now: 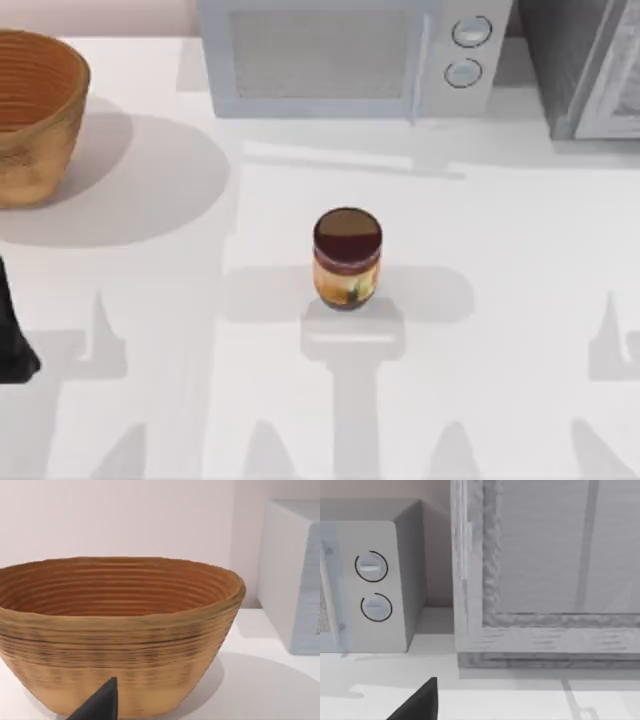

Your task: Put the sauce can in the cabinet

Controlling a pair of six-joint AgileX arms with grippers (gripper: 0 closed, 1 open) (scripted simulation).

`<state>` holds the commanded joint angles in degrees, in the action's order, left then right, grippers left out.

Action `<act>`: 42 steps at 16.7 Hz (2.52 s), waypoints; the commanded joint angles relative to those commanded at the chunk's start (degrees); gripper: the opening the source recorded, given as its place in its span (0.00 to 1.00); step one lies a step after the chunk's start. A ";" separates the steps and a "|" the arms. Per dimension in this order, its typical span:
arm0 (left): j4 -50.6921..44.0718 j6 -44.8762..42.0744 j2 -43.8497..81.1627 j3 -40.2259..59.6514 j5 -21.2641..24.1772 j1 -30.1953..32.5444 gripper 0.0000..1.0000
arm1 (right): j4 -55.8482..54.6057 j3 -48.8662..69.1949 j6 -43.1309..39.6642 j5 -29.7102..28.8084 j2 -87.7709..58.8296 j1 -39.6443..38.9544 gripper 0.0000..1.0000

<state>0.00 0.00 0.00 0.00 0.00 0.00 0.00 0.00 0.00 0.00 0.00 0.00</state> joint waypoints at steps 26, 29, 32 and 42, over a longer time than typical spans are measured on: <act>0.00 0.00 0.00 0.00 0.00 0.00 1.00 | -29.26 42.87 -21.81 58.35 -104.55 -13.87 1.00; 0.00 0.00 0.00 0.00 0.00 0.00 1.00 | -33.92 49.39 -26.65 63.90 -116.87 -14.64 1.00; 0.00 0.00 0.00 0.00 0.00 0.00 1.00 | -37.42 54.14 -30.34 67.71 -125.43 -15.13 1.00; 0.00 0.00 0.00 0.00 0.00 0.00 1.00 | -39.83 56.56 -31.28 68.98 -129.56 -15.75 1.00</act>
<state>0.00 0.00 0.00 0.00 0.00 0.00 -39.83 56.56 -31.28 68.98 -129.56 -15.75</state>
